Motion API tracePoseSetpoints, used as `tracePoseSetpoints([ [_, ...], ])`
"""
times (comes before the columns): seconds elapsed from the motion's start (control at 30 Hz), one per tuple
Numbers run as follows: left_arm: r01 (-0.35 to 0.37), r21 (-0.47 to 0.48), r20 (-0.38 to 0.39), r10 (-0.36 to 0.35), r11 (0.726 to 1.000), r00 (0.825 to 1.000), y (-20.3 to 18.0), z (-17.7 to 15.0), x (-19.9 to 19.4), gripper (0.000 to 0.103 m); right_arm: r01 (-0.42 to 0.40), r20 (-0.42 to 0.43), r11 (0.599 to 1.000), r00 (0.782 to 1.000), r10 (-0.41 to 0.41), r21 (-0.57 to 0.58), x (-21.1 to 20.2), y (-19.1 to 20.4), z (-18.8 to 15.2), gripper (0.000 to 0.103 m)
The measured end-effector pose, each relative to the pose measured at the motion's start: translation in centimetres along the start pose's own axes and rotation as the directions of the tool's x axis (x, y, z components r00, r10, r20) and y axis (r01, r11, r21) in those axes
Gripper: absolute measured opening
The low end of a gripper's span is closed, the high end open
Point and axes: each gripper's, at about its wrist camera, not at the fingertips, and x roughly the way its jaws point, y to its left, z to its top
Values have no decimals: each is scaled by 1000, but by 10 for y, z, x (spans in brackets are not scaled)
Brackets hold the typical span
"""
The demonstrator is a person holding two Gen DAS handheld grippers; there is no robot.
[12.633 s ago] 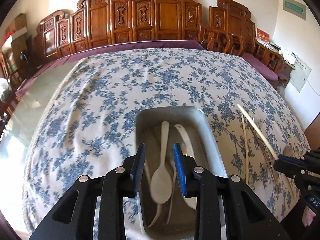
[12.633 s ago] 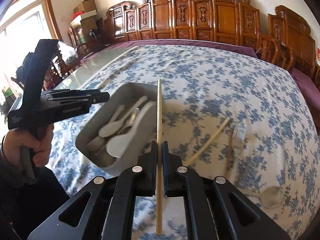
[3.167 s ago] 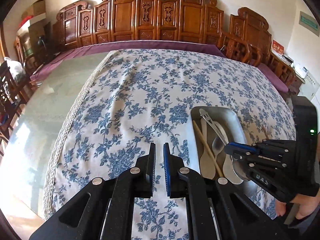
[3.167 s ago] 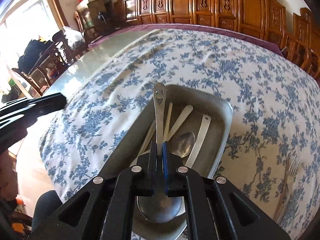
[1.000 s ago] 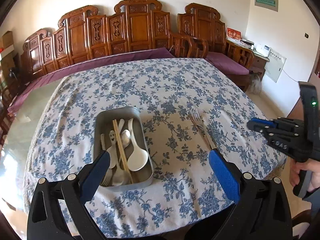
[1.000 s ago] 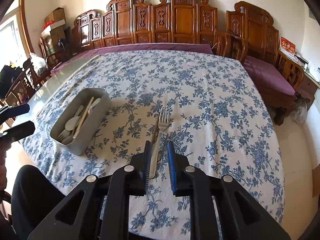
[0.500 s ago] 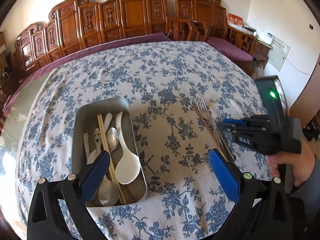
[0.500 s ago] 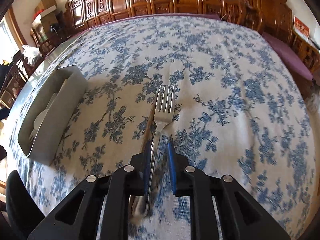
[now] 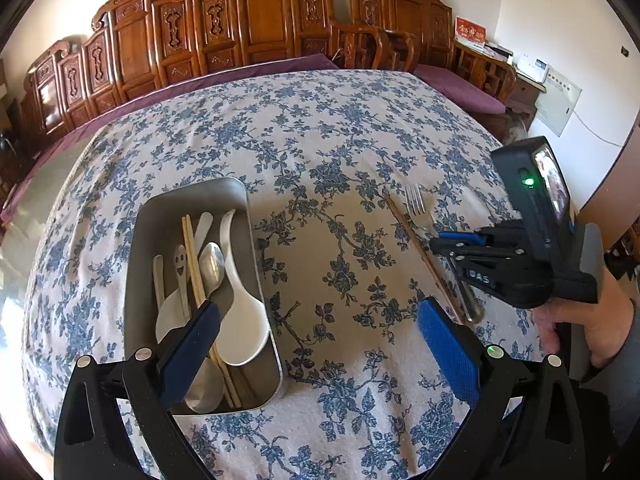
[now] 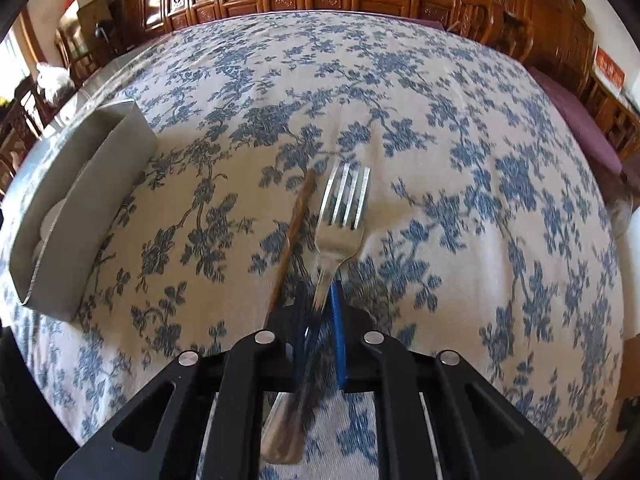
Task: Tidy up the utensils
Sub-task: 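Grasp a metal fork from the table with the right gripper, then grasp the wooden chopstick with the left gripper while the right gripper holds the fork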
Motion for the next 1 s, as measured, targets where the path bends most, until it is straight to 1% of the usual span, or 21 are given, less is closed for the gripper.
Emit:
tracePoseSetpoints([
  [0.03,2,4,-1,-2,1000,1000,-2,0,1,95,-5,-1,1000,1000,5,0,-2,-3,-3,8],
  [0.13,7,14,-7,-7,1000,1000,-10,0,3,95,12,1,1000,1000,-12,-8,-12,-12,-18,8],
  [0.33,12,39,-17,-11,999,1000,-25,1,10,95,45,56,999,997,-44,-17,-44,-30,-37,8],
  [0.5,13,57,-35,-11,998,999,-42,2,20,95,-5,118,998,993,-3,68,-71,-54,-55,8],
  [0.77,18,77,-51,-14,997,999,-73,9,49,94,-20,160,995,987,3,99,-82,-72,-66,8],
  [0.83,26,81,-60,-21,996,998,-80,12,57,87,-21,166,995,986,4,103,-84,-75,-65,8],
  [0.9,32,82,-77,-26,996,997,-88,15,68,76,-31,167,994,986,13,108,-84,-78,-65,8],
  [0.93,44,79,-90,-37,996,995,-94,17,75,73,-34,167,993,986,15,112,-84,-79,-66,8],
  [1.0,57,70,-106,-49,996,993,-101,20,85,59,-40,161,992,987,21,116,-83,-81,-67,8],
])
